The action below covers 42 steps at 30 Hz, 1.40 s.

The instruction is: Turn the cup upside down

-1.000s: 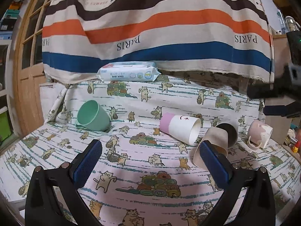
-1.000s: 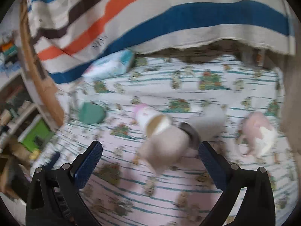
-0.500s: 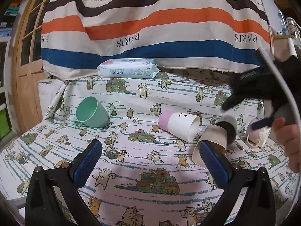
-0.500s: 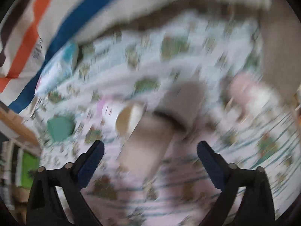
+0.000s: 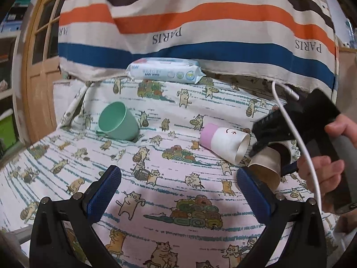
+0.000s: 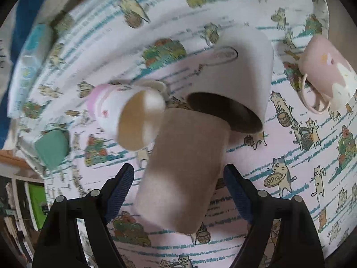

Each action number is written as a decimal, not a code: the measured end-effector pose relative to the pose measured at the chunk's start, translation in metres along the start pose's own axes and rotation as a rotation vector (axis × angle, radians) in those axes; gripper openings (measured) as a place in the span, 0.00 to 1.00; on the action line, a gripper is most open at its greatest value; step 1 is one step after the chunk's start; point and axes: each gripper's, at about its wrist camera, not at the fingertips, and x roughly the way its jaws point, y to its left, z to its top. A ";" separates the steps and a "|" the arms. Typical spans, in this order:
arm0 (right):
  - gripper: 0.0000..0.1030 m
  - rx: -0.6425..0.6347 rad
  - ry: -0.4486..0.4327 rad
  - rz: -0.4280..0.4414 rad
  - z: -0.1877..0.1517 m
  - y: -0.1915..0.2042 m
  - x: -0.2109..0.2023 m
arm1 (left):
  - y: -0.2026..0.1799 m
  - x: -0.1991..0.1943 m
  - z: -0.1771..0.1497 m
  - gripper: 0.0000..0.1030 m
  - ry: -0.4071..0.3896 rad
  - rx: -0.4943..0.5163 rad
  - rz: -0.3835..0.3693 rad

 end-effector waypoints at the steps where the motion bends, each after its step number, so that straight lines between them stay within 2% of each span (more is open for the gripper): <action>1: 0.78 0.012 0.002 -0.005 0.001 -0.001 0.003 | 0.001 0.000 0.000 1.00 0.003 -0.004 -0.002; 5: 0.77 0.006 0.004 -0.017 0.003 0.000 0.010 | -0.001 0.000 -0.001 1.00 0.007 0.006 -0.009; 11: 0.69 -0.117 0.001 -0.023 -0.004 0.008 0.001 | -0.003 -0.003 -0.001 1.00 -0.011 0.016 -0.017; 14: 0.69 -0.158 0.015 -0.008 -0.010 0.002 -0.009 | -0.005 -0.004 -0.001 1.00 -0.016 0.025 -0.014; 18: 0.69 -0.192 -0.023 -0.023 -0.017 -0.017 -0.033 | -0.006 -0.009 -0.001 1.00 -0.036 0.031 -0.020; 23: 0.68 -0.225 -0.049 -0.012 -0.029 -0.039 -0.058 | -0.010 -0.006 0.000 1.00 -0.025 0.053 -0.020; 28: 0.68 -0.255 -0.050 0.065 -0.052 -0.050 -0.070 | -0.008 -0.004 0.000 1.00 -0.021 0.042 -0.018; 32: 0.68 -0.301 -0.084 0.096 -0.072 -0.047 -0.075 | -0.007 -0.005 -0.001 1.00 -0.022 0.039 -0.001; 37: 0.68 -0.315 -0.112 0.202 -0.096 -0.055 -0.072 | -0.011 -0.007 -0.001 1.00 -0.032 0.056 -0.002; 39: 0.68 -0.319 -0.144 0.210 -0.104 -0.056 -0.069 | -0.011 -0.007 -0.001 1.00 -0.033 0.054 -0.002; 42: 0.68 -0.352 -0.233 0.175 -0.115 -0.055 -0.063 | -0.012 -0.007 -0.001 1.00 -0.033 0.057 -0.002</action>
